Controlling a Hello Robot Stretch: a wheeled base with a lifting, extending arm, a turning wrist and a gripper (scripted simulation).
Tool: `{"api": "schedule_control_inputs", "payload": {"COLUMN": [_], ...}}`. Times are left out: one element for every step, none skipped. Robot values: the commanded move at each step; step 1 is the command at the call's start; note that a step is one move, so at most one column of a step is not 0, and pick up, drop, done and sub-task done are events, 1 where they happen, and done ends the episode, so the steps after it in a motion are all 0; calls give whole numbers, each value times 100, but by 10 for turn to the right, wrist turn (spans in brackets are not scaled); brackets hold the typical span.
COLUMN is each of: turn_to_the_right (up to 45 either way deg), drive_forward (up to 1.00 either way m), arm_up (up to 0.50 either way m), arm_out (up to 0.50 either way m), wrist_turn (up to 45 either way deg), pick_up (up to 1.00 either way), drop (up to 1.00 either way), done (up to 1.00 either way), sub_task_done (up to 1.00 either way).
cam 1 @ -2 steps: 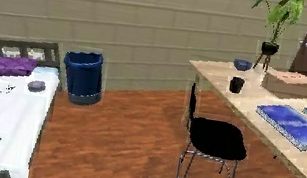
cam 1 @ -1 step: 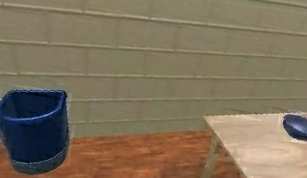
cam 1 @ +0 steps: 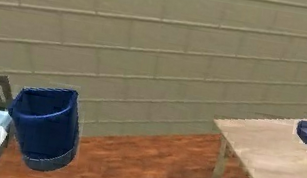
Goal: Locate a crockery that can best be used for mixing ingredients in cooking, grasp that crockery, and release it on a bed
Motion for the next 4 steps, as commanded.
{"api": "schedule_control_inputs", "payload": {"turn_to_the_right": [0,0,-180,450], "drive_forward": [25,35,0,0], "arm_up": [0,0,0,0], "arm_out": [0,0,0,0], "wrist_turn": [0,0,0,0], "pick_up": [0,0,0,0], "drop": [0,0,0,0], "done": [0,0,0,0], "sub_task_done": [0,0,0,0]}}
